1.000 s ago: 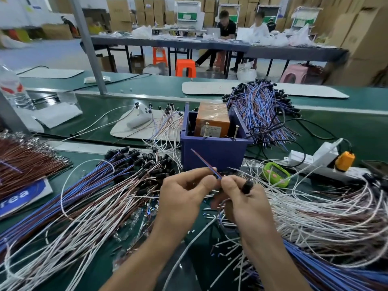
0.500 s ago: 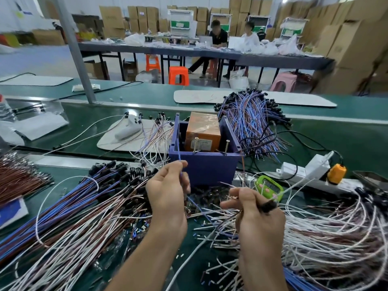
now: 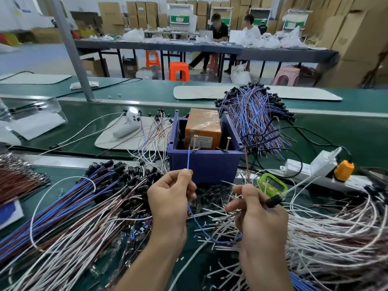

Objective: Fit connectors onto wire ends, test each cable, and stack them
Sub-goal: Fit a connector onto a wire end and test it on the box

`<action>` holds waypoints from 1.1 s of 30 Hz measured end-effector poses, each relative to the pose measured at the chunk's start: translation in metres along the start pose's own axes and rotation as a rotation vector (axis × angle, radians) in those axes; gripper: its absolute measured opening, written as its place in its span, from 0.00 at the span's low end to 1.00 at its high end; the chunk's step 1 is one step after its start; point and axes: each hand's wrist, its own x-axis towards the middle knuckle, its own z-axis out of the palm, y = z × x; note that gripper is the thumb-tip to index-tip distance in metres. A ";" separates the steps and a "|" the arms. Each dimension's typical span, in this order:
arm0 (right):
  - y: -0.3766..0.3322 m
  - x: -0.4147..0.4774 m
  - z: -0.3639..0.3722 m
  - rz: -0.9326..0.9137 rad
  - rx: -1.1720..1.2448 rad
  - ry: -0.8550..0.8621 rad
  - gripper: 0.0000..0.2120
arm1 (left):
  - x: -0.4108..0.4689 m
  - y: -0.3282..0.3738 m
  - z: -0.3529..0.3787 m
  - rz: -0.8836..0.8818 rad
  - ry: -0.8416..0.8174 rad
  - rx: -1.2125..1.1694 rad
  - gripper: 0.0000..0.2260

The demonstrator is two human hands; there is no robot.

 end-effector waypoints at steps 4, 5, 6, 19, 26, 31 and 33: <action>-0.002 -0.002 0.000 -0.003 -0.002 -0.006 0.12 | -0.003 0.000 0.000 0.023 -0.019 -0.017 0.14; -0.002 -0.002 0.000 -0.003 -0.003 -0.006 0.12 | -0.004 0.000 0.000 0.025 -0.022 -0.020 0.14; -0.002 -0.002 0.000 -0.002 -0.004 -0.007 0.12 | -0.005 0.000 0.000 0.027 -0.025 -0.023 0.14; 0.000 0.000 0.003 0.008 -0.061 -0.028 0.13 | -0.006 -0.002 0.003 0.039 -0.073 -0.006 0.13; 0.002 0.005 0.010 0.039 -0.079 -0.048 0.14 | -0.006 -0.002 0.004 0.036 -0.068 -0.014 0.13; 0.003 0.009 0.010 0.017 -0.082 -0.080 0.14 | -0.005 -0.002 0.006 0.039 -0.058 -0.020 0.14; 0.003 0.009 0.010 0.015 -0.078 -0.101 0.13 | -0.006 -0.002 0.006 0.041 -0.058 -0.021 0.14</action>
